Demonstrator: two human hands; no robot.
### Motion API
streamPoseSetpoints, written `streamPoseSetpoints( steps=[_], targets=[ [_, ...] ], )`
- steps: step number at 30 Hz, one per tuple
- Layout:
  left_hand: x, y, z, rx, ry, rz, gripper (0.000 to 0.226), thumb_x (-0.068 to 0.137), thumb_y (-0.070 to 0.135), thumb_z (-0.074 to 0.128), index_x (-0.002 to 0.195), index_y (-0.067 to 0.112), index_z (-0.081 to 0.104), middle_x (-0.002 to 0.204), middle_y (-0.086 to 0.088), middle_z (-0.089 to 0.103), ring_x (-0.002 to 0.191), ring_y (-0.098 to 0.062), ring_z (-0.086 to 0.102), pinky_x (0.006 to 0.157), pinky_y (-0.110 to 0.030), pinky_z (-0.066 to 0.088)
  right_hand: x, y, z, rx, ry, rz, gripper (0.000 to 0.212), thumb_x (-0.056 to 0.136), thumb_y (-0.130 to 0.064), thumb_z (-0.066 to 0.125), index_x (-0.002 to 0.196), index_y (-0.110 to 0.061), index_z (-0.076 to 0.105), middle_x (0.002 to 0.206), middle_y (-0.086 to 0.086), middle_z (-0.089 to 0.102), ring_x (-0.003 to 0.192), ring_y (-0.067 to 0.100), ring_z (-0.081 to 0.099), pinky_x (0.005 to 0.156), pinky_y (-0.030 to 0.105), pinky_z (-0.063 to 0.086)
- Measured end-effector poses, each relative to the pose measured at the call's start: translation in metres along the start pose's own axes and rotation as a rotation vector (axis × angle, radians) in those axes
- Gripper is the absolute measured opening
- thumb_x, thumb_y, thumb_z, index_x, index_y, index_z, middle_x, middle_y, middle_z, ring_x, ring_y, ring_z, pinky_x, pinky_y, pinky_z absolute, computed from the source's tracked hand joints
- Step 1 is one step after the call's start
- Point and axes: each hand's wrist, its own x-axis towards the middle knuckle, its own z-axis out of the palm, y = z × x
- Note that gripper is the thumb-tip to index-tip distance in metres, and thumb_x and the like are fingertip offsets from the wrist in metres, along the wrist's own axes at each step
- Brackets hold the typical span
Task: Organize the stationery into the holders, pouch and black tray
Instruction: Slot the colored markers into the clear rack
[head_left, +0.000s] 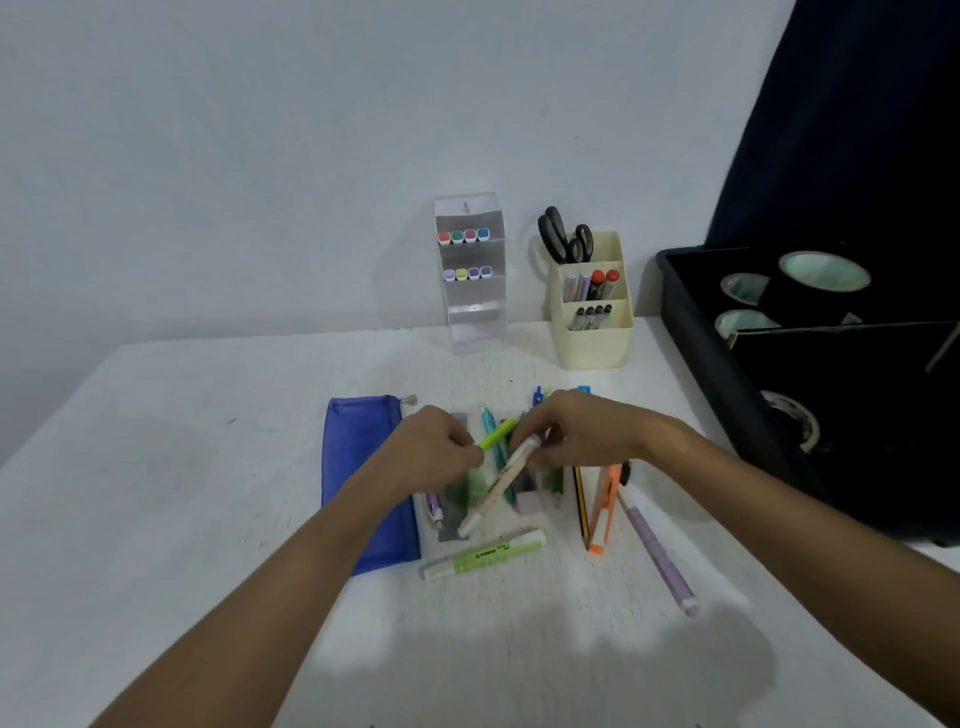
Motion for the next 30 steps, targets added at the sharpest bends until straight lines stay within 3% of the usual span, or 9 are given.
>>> streamPoseSetpoints(
  steps=[3,6,9,12,15,17,20,27,30],
  targets=[
    [0.005,0.001,-0.017,-0.128,0.145,0.050,0.018,0.087,0.018,0.060,0.086,0.009,0.075,0.082,-0.011,0.073,0.071,-0.019,0.066,0.065,-0.033,0.055,0.002,-0.003,-0.014,0.369,0.115,0.085,0.017,0.088,-0.009,0.062,0.102,-0.017,0.069,0.087,0.001,0.071,0.071,0.013,0.069,0.065,0.024,0.058],
    [0.009,0.007,-0.036,-0.118,0.335,0.111,0.021,0.093,0.026,0.058,0.102,0.014,0.073,0.091,-0.001,0.072,0.084,-0.019,0.068,0.075,-0.028,0.052,0.010,-0.012,-0.026,0.652,0.298,0.175,0.017,0.091,0.000,0.051,0.102,-0.007,0.064,0.085,0.013,0.068,0.068,0.020,0.068,0.064,0.031,0.059],
    [0.014,0.016,-0.050,-0.159,0.504,0.173,0.026,0.095,0.030,0.056,0.111,0.016,0.070,0.095,-0.004,0.070,0.084,-0.024,0.068,0.083,-0.037,0.055,0.022,-0.019,-0.043,0.863,0.460,0.241,0.019,0.091,0.002,0.046,0.103,0.000,0.060,0.082,0.018,0.061,0.067,0.025,0.064,0.064,0.036,0.060],
    [0.020,0.028,-0.055,-0.173,0.549,0.214,0.026,0.094,0.026,0.057,0.115,0.016,0.068,0.100,-0.006,0.071,0.083,-0.023,0.069,0.077,-0.044,0.058,0.033,-0.026,-0.057,0.993,0.559,0.274,0.025,0.087,0.009,0.037,0.098,0.001,0.058,0.078,0.019,0.056,0.063,0.024,0.062,0.057,0.032,0.058],
    [0.023,0.036,-0.055,-0.141,0.608,0.243,0.023,0.094,0.023,0.056,0.112,0.017,0.069,0.086,-0.002,0.070,0.071,-0.019,0.066,0.066,-0.041,0.059,0.042,-0.030,-0.063,1.085,0.667,0.307,0.028,0.086,0.012,0.033,0.089,-0.003,0.056,0.078,0.019,0.055,0.060,0.025,0.061,0.054,0.033,0.056],
    [0.026,0.037,-0.057,-0.122,0.660,0.267,0.019,0.094,0.025,0.056,0.104,0.018,0.071,0.068,0.008,0.061,0.060,-0.012,0.061,0.061,-0.028,0.057,0.047,-0.030,-0.067,1.167,0.742,0.356,0.029,0.088,0.012,0.032,0.090,-0.003,0.056,0.079,0.019,0.056,0.060,0.025,0.061,0.051,0.031,0.055],
    [0.031,0.038,-0.061,-0.063,0.712,0.309,0.017,0.093,0.024,0.057,0.096,0.017,0.072,0.063,0.011,0.058,0.056,-0.002,0.053,0.059,-0.003,0.040,0.053,-0.028,-0.074,1.335,0.755,0.356,0.022,0.086,0.011,0.032,0.090,0.000,0.050,0.082,0.017,0.052,0.064,0.026,0.062,0.052,0.029,0.057],
    [0.041,0.040,-0.060,-0.016,0.685,0.326,0.024,0.092,0.027,0.059,0.111,0.016,0.069,0.078,0.006,0.065,0.063,-0.003,0.053,0.062,0.002,0.037,0.061,-0.029,-0.071,1.343,0.720,0.286,0.026,0.082,0.018,0.032,0.085,0.000,0.050,0.084,0.015,0.050,0.069,0.023,0.057,0.066,0.030,0.058],
    [0.043,0.038,-0.059,0.022,0.692,0.306,0.028,0.093,0.028,0.058,0.115,0.014,0.067,0.089,0.000,0.071,0.070,-0.004,0.054,0.064,-0.004,0.036,0.064,-0.025,-0.067,1.330,0.727,0.275,0.019,0.083,0.015,0.039,0.078,0.000,0.050,0.081,0.014,0.050,0.069,0.021,0.056,0.070,0.030,0.057]
  ],
)
